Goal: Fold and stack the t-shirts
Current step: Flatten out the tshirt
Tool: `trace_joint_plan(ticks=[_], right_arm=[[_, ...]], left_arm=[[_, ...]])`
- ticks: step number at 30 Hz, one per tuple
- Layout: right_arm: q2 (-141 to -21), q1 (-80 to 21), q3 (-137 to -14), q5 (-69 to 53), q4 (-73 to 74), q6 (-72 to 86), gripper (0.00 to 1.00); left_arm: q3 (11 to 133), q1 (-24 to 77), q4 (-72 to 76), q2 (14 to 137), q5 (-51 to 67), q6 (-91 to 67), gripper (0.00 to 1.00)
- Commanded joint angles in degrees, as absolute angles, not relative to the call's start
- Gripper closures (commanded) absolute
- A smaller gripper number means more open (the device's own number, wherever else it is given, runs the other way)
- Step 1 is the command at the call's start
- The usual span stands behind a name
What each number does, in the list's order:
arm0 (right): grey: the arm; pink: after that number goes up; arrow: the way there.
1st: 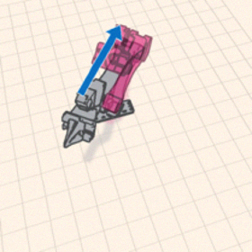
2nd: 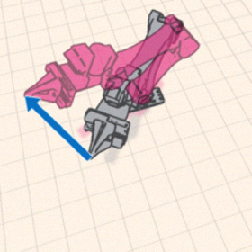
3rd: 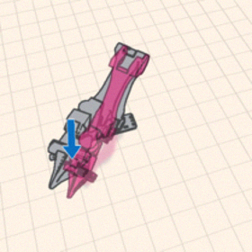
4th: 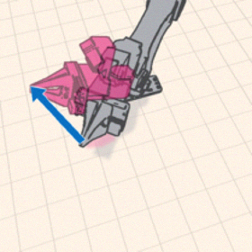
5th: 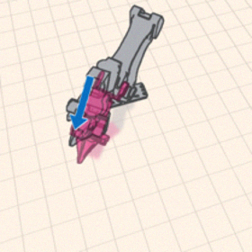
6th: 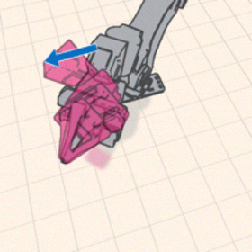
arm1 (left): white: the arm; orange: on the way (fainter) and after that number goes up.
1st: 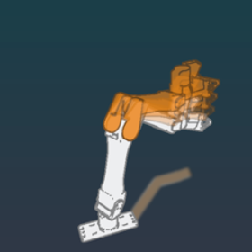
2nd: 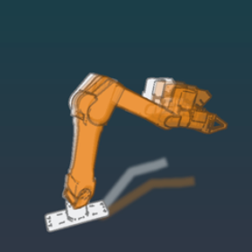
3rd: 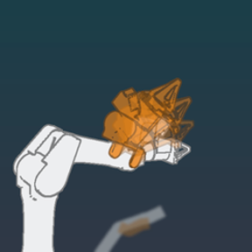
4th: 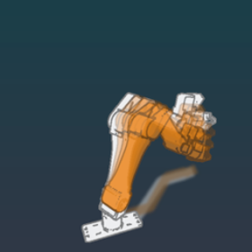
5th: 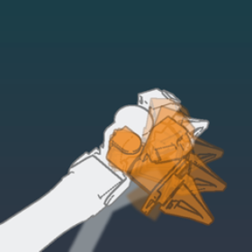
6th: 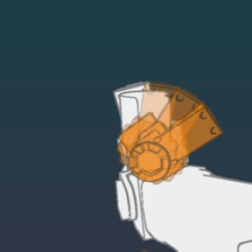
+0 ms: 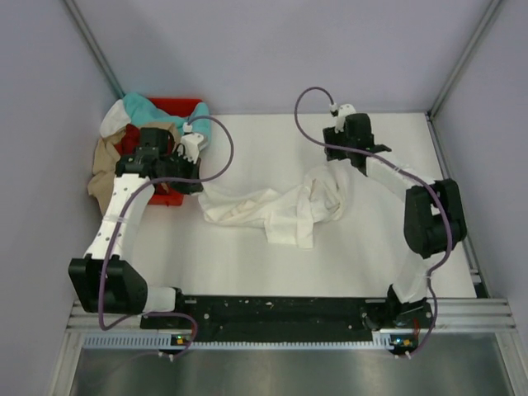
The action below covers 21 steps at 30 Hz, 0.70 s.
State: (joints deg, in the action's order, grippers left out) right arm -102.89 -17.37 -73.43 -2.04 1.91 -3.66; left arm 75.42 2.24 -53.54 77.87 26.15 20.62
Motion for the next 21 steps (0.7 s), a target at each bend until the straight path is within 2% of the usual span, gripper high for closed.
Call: trace_joint_plan(ticks=[1,3,4,9,14,16,21], right_arm=[[-94.9,-18.6,-76.3,5.2,11.4,4.3,0.39],[-89.2,-22.8,-72.0,11.5,13.2,4.1,0.24],[-86.3,-25.4,-69.9,14.1,14.5,4.9,0.21],[-76.1,-37.2,-55.9,16.1,17.0,16.1,0.23],[-75.8,-46.7,-48.3,15.8,15.8,26.1,0.25],[-78.2,-46.6,-44.8,15.6,11.5,30.9,0.21],[-85.2,-45.9,-43.2,13.2,4.0,34.3,0.23]], left_arm=[[74.8,1.9,-49.1,74.9,25.5,19.0,1.0],[74.4,1.9,-49.0,74.1,25.9,19.0,1.0],[74.4,1.9,-49.0,73.7,26.3,19.1,1.0],[73.6,1.9,-49.5,72.5,26.6,19.3,1.0],[72.5,1.9,-49.6,72.5,27.2,19.0,1.0],[71.9,2.0,-49.3,72.2,27.2,19.2,1.0],[70.7,1.9,-48.6,71.5,27.4,19.3,1.0]])
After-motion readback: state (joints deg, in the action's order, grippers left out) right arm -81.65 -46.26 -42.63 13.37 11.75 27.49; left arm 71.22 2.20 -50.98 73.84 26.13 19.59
